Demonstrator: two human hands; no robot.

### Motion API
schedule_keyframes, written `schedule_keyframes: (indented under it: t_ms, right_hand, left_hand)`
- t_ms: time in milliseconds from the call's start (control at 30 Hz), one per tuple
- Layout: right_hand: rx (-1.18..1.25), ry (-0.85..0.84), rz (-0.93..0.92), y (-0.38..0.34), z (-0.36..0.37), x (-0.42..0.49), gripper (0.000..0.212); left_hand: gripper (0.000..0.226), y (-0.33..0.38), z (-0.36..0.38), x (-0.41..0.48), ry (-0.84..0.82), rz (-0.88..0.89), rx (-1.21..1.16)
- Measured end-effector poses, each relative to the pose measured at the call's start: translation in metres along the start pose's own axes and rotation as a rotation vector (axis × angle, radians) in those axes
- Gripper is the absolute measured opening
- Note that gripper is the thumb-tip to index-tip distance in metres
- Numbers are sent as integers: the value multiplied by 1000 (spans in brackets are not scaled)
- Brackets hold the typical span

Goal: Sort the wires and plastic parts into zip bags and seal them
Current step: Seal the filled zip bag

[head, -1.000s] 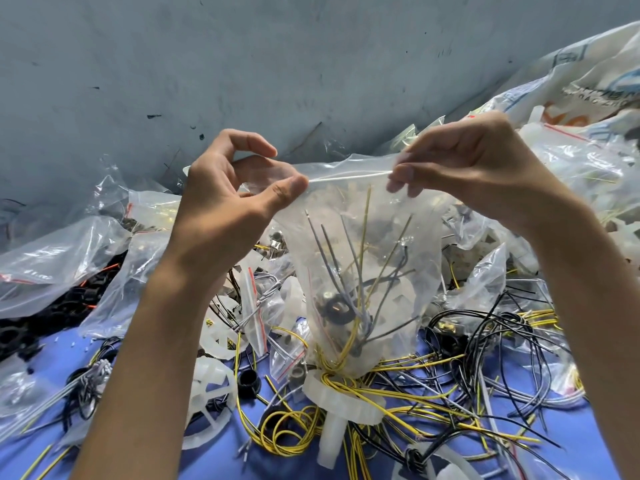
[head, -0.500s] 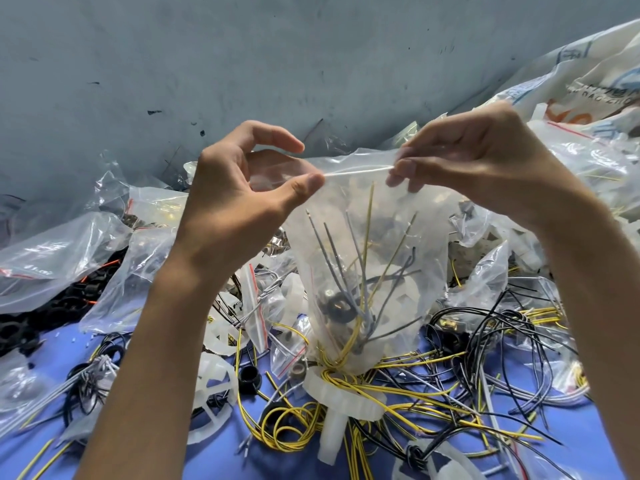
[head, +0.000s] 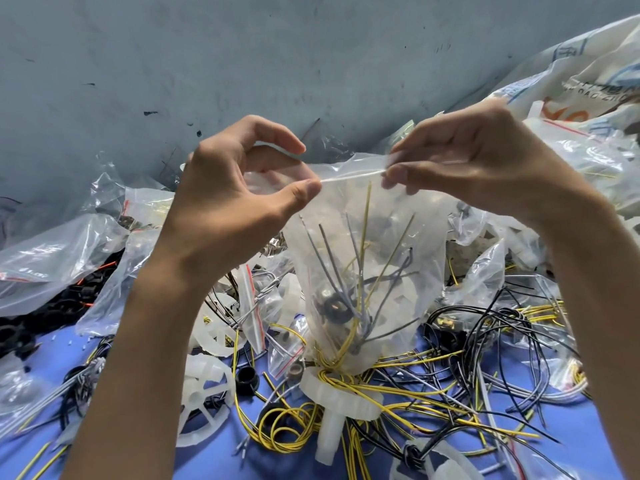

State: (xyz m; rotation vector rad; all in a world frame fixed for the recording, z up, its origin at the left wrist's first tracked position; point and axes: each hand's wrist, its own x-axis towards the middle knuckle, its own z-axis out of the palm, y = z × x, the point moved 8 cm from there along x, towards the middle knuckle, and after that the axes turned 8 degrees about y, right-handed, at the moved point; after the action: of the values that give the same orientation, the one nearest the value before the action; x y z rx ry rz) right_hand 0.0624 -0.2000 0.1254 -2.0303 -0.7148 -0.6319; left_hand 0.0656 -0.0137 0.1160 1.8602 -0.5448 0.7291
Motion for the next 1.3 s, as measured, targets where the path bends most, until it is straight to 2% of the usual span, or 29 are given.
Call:
schedule_keyframes:
  t_ms: [100,267,633,867,1100,1300]
  right_hand:
    - [18,6,-21,-3,2,1,5]
    - [38,5,-34,-6,4,1,11]
    - [-85,-7,-56,-16,3,-1,18]
    - [-133,2,-72,-18,5,-1,6]
    - [-181,-6,-121,-20,5,-1,25]
    - [-192,7,-134,-22,2,-2,13]
  left_hand:
    - [25,8,-1,0,26,40,85]
    - [29,10,0,0,25,49,75]
    - [36,19,-1,-1,28,143,154]
    - [33,22,5,-3,14,166,171]
    - [31,26,9,-5,5,157,130]
    - [31,25,9,-5,-2,134,138]
